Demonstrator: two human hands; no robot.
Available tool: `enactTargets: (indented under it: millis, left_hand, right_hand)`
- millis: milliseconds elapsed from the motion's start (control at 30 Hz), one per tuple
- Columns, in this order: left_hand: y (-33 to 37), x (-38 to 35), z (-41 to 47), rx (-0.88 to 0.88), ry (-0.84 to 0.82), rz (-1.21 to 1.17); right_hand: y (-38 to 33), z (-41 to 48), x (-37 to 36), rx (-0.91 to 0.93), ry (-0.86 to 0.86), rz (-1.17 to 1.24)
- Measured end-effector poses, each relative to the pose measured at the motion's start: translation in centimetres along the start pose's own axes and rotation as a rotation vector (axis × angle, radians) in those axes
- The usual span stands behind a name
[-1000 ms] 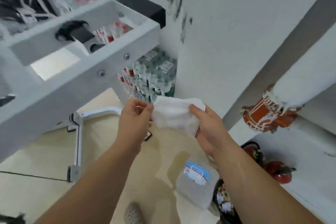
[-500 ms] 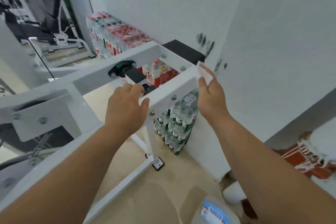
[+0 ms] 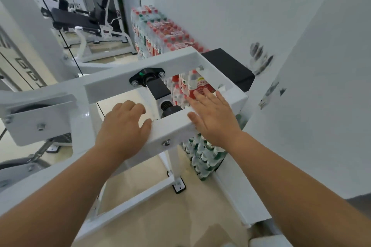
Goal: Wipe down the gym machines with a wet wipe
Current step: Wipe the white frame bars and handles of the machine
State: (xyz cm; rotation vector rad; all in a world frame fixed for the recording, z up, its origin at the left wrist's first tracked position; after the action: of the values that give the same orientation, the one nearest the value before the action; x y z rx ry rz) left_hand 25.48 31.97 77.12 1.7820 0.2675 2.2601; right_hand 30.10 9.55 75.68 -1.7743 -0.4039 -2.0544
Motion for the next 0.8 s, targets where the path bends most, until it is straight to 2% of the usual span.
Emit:
enactTargets:
  millis: [100, 200, 267, 400, 500, 567, 633, 700, 733, 800]
  left_hand:
    - [0.0, 0.2, -0.1, 0.003, -0.004, -0.007]
    - [0.0, 0.3, -0.2, 0.027, -0.021, -0.031]
    - [0.1, 0.5, -0.2, 0.038, -0.017, -0.048]
    - [0.1, 0.7, -0.4, 0.052, 0.01, -0.06]
    - [0.0, 0.7, -0.5, 0.043, 0.016, -0.066]
    - [-0.1, 0.8, -0.5, 0.042, 0.029, -0.073]
    - [-0.2, 0.8, -0.6, 0.041, 0.047, -0.079]
    - [-0.3, 0.8, -0.7, 0.039, 0.064, -0.082]
    - [-0.4, 0.8, -0.7, 0.041, 0.072, -0.081]
    - [-0.5, 0.8, -0.7, 0.046, 0.089, -0.078]
  right_hand:
    - [4.7, -0.2, 0.5, -0.16, 0.114, 0.046]
    - [6.9, -0.6, 0.7, -0.267, 0.145, 0.075]
    - [4.5, -0.9, 0.5, -0.211, 0.121, 0.084]
    - [-3.2, -2.7, -1.6, 0.058, 0.002, 0.051]
    - [-3.1, -2.7, -2.1, 0.165, 0.005, 0.003]
    - [0.1, -1.8, -1.3, 0.057, 0.058, -0.009]
    - [3.9, -1.1, -0.3, -0.156, 0.131, 0.051]
    - [4.6, -0.9, 0.0, -0.28, 0.155, 0.099]
    - [3.4, -0.8, -0.1, -0.281, 0.15, 0.098]
    - [-0.8, -1.1, -0.7, -0.17, 0.114, 0.099]
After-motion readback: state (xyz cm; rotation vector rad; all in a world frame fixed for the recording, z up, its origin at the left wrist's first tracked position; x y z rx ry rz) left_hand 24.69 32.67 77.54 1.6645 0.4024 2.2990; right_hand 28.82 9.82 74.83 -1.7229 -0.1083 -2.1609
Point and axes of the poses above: each hand's wrist, its own z-axis towards the middle knuckle, its own x-axis out of the back of the hand, y = z × x, the point moved 7 cm from there along z, towards the middle knuckle, and after that the axes turned 3 degrees about -z, right-handed, at the moved point
